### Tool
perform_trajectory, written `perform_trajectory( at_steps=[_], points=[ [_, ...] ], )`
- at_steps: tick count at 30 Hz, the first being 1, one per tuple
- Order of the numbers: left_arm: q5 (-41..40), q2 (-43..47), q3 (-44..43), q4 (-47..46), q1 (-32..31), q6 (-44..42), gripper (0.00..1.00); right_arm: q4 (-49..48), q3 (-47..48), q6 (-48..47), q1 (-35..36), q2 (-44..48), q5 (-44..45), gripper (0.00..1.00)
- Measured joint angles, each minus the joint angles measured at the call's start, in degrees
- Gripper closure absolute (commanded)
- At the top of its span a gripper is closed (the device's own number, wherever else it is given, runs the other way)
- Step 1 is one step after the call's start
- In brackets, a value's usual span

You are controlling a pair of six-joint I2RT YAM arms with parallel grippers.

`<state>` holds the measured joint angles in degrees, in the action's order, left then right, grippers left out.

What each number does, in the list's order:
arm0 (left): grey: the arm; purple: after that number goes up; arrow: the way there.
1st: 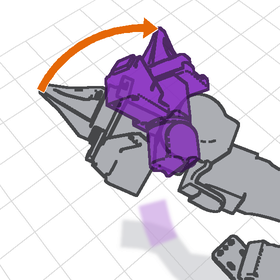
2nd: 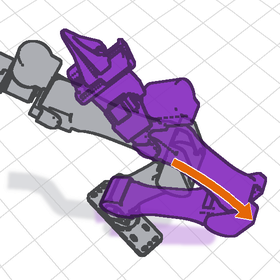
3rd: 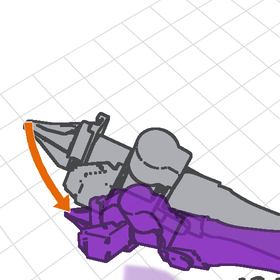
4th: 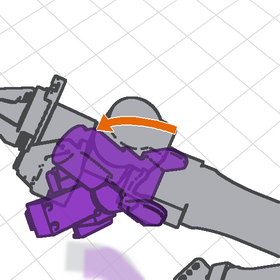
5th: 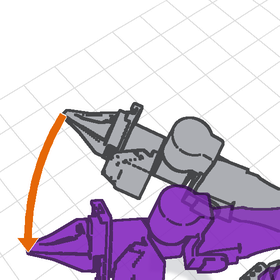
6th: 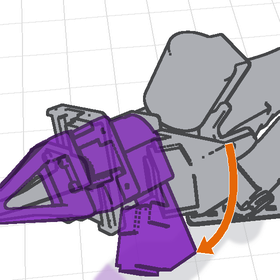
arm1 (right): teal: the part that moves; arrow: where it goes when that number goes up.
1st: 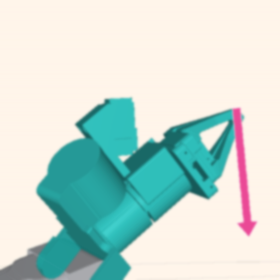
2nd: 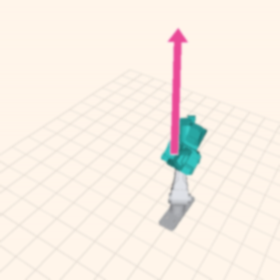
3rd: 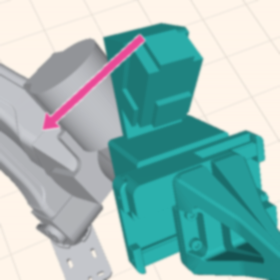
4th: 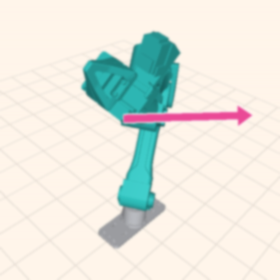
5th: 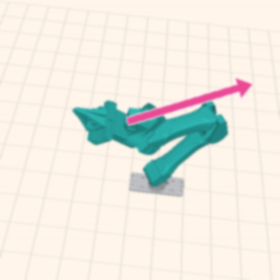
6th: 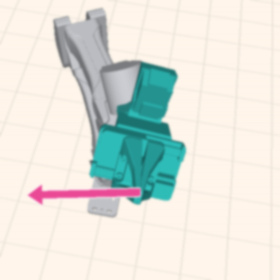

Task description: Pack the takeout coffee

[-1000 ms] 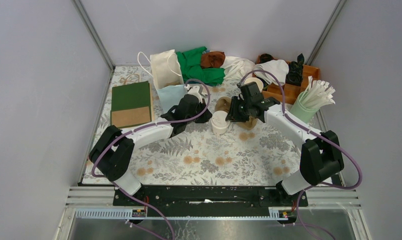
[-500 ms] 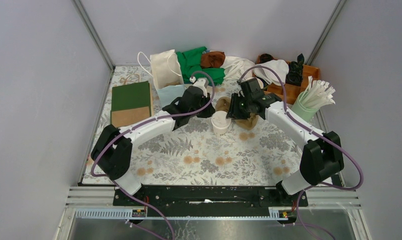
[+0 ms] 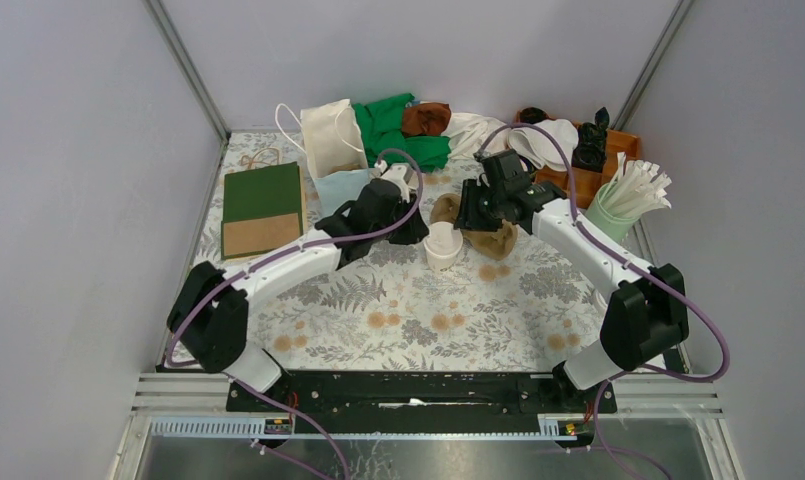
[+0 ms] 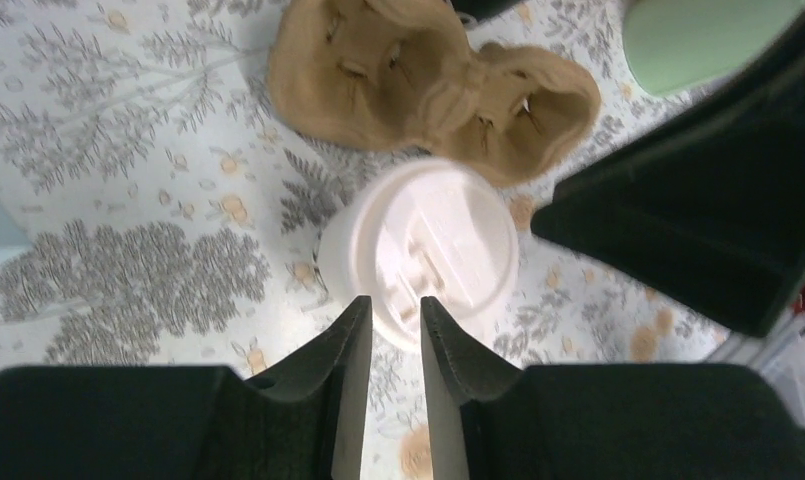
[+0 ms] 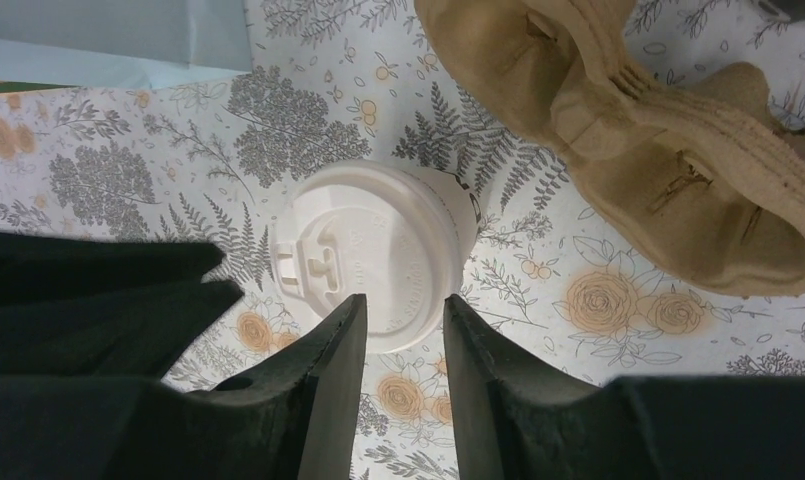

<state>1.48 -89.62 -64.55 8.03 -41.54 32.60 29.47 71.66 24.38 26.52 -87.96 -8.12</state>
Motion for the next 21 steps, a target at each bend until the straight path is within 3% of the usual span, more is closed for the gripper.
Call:
perform_trajectory(
  at_steps=[6,9,12,16,21],
  points=[
    [3.26,8.28,8.33,-1.29,-1.16,4.04,0.70,-0.46,2.45,-1.44,-0.72,-0.46,-1.11,0.54],
    [5.11,10.95,11.93,-2.73,-1.31,6.45,0.56,-1.29,3.96,-1.55,-1.44,-1.77,-2.25,0.48],
    [6.23,11.69,14.43,-4.35,-1.60,8.39,0.51,-2.78,4.63,-1.60,-2.29,-3.54,-4.22,0.46],
    [6.29,11.63,15.19,-5.49,-1.97,9.79,0.58,-3.69,5.20,-1.79,-2.93,-6.08,-6.69,0.46],
    [6.25,10.62,15.19,-9.20,-2.08,11.26,0.75,-5.29,6.34,-2.97,-3.04,-9.05,-8.74,0.46]
  ],
)
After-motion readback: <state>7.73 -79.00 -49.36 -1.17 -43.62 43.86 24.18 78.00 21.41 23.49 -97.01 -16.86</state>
